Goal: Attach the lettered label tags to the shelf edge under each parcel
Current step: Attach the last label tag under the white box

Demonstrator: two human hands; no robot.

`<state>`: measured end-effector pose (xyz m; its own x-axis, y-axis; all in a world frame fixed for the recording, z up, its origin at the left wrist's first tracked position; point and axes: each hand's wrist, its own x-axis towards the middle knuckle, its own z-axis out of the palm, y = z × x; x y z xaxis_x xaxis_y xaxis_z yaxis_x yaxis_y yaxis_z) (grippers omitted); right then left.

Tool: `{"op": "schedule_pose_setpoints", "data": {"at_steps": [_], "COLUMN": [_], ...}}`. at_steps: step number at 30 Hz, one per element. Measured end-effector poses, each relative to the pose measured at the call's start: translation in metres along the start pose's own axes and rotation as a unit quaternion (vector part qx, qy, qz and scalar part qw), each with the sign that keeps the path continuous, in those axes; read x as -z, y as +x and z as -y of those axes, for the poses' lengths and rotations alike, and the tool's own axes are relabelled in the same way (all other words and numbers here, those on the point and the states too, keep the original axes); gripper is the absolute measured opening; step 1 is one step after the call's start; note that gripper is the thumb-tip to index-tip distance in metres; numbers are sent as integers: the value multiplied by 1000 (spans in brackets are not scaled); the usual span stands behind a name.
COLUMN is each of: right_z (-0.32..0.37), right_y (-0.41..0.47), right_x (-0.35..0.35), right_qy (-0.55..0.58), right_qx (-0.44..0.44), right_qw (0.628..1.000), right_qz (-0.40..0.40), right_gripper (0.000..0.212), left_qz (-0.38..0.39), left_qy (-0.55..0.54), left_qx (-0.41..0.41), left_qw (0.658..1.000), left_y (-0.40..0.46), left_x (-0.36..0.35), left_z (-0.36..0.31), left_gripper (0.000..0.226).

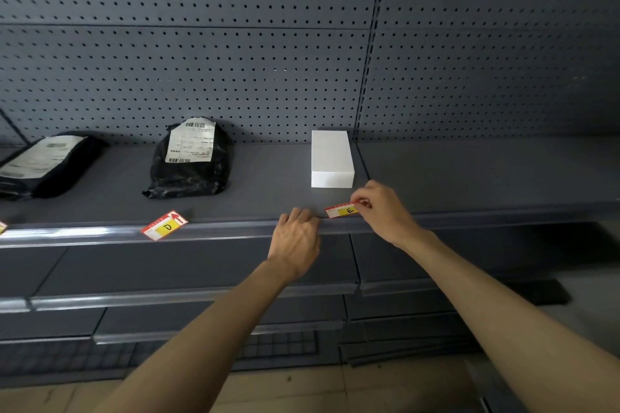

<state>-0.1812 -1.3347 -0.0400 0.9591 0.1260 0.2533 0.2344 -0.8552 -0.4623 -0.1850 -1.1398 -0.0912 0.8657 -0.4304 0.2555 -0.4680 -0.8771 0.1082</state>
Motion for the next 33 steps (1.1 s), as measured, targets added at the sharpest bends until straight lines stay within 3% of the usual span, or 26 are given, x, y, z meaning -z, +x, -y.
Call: {"op": "schedule_pose_setpoints", "data": {"at_steps": [16, 27, 30, 33], "right_z": [2, 11, 14, 21], "right_y": [1, 2, 2, 6], "right_x": [-11, -24, -16, -4], "right_qy": [-21, -113, -104, -139], "right_qx": [21, 32, 26, 42], "right_qw": [999, 991, 993, 989], "right_qz": [18, 68, 54, 12], "right_gripper": [13, 18, 33, 33], "left_qz": [-2, 27, 50, 46], "left_qy": [-20, -25, -38, -35], "left_qx": [15, 14, 16, 29], "left_qw": [1000, 999, 998, 998], "left_y": [-1, 5, 9, 11], "left_x": [-1, -1, 10, 36], "left_z": [-5, 1, 5, 19], "left_gripper": [33, 33, 32, 29]}}
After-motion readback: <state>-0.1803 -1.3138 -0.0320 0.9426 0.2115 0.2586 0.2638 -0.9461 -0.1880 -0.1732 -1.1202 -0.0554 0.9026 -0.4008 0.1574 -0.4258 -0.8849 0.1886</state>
